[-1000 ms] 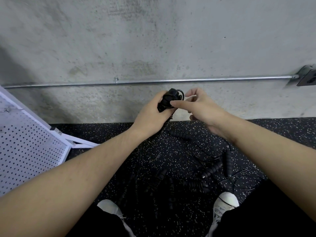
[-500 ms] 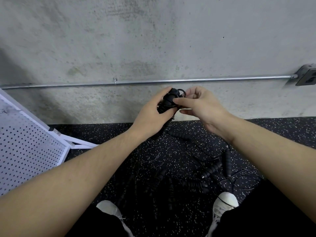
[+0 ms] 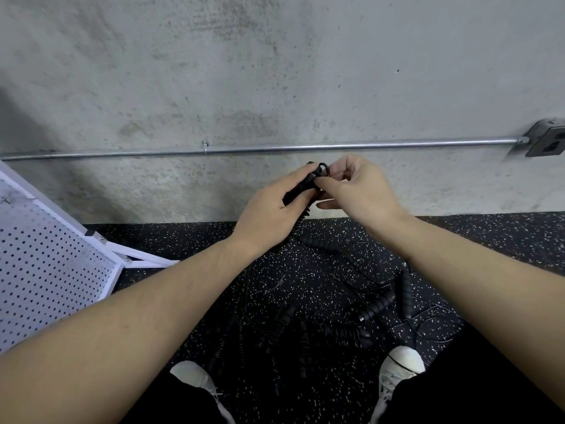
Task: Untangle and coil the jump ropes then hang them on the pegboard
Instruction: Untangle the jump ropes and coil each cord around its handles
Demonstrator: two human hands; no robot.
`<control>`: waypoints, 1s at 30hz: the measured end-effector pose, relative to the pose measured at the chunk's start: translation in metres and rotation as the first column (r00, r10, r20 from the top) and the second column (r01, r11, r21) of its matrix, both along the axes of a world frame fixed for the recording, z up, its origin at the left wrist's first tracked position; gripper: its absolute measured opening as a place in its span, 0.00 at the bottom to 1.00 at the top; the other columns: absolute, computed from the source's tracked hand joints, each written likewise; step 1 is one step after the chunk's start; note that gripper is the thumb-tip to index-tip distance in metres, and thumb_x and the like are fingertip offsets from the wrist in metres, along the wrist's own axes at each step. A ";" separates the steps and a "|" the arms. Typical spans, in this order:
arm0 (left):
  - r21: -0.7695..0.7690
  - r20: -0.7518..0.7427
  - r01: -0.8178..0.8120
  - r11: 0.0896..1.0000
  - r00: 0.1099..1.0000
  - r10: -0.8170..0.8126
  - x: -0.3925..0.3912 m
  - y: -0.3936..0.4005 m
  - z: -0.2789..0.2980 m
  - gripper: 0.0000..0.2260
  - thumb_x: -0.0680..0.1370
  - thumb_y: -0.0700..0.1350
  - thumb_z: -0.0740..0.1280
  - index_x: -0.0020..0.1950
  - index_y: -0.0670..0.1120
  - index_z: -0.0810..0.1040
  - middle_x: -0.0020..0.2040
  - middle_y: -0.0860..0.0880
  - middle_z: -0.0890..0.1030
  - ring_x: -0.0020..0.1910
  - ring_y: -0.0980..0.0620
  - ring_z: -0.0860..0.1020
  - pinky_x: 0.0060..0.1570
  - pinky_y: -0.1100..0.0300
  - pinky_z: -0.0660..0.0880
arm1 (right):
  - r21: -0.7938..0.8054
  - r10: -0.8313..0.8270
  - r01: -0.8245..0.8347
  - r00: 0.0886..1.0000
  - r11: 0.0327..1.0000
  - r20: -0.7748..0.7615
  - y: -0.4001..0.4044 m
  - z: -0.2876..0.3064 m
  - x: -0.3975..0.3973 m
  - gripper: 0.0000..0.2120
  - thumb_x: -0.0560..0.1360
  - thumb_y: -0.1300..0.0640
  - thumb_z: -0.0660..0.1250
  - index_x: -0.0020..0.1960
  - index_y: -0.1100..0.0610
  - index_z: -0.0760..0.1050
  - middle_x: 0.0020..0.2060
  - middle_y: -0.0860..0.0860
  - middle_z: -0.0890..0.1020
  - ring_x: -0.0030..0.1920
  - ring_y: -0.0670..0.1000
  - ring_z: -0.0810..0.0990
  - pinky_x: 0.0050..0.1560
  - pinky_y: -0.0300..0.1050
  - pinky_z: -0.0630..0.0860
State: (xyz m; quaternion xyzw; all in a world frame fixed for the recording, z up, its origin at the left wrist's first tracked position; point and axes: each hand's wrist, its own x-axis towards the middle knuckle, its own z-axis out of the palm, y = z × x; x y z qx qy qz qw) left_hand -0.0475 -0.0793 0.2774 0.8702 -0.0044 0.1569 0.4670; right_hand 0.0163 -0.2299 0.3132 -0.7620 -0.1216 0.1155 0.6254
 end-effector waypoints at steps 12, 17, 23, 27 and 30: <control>0.152 -0.069 -0.128 0.980 0.988 0.140 0.000 -0.001 0.013 0.18 0.82 0.56 0.66 0.72 0.67 0.73 0.65 0.63 0.80 0.61 0.62 0.78 0.59 0.63 0.75 | -0.033 -0.050 0.051 0.999 0.998 0.022 0.003 0.001 -0.001 0.05 0.78 0.62 0.70 0.53 0.58 0.80 0.42 0.53 0.86 0.40 0.48 0.85 0.37 0.44 0.83; 0.233 -0.014 -0.159 0.959 0.986 0.167 -0.002 -0.004 0.013 0.18 0.83 0.58 0.65 0.73 0.67 0.72 0.57 0.61 0.83 0.44 0.62 0.77 0.45 0.66 0.74 | 0.022 -0.100 0.100 0.995 0.995 -0.002 0.007 0.000 -0.001 0.05 0.75 0.62 0.71 0.50 0.57 0.79 0.42 0.52 0.84 0.37 0.45 0.81 0.34 0.43 0.80; 0.328 -0.010 -0.142 0.934 0.988 0.154 -0.005 -0.004 0.015 0.21 0.82 0.55 0.65 0.75 0.63 0.68 0.58 0.60 0.82 0.45 0.63 0.75 0.48 0.59 0.76 | -0.042 -0.118 0.121 0.990 0.992 0.075 0.007 0.001 -0.002 0.06 0.74 0.62 0.71 0.47 0.57 0.74 0.38 0.52 0.81 0.40 0.51 0.85 0.37 0.48 0.83; 0.292 0.005 -0.164 0.942 0.986 0.169 -0.004 -0.001 0.015 0.18 0.83 0.55 0.65 0.73 0.63 0.71 0.51 0.61 0.82 0.44 0.61 0.77 0.48 0.57 0.79 | -0.042 -0.095 0.099 0.991 0.994 0.098 0.006 0.003 -0.006 0.02 0.78 0.60 0.70 0.50 0.55 0.78 0.40 0.49 0.84 0.38 0.48 0.85 0.39 0.48 0.85; 0.275 -0.026 -0.176 0.945 0.981 0.190 -0.003 0.004 0.013 0.18 0.83 0.55 0.65 0.73 0.63 0.72 0.48 0.62 0.81 0.45 0.59 0.79 0.51 0.55 0.79 | 0.014 -0.037 0.036 0.998 0.999 0.058 0.006 0.002 -0.010 0.08 0.81 0.61 0.66 0.55 0.54 0.82 0.46 0.48 0.85 0.37 0.44 0.84 0.39 0.46 0.85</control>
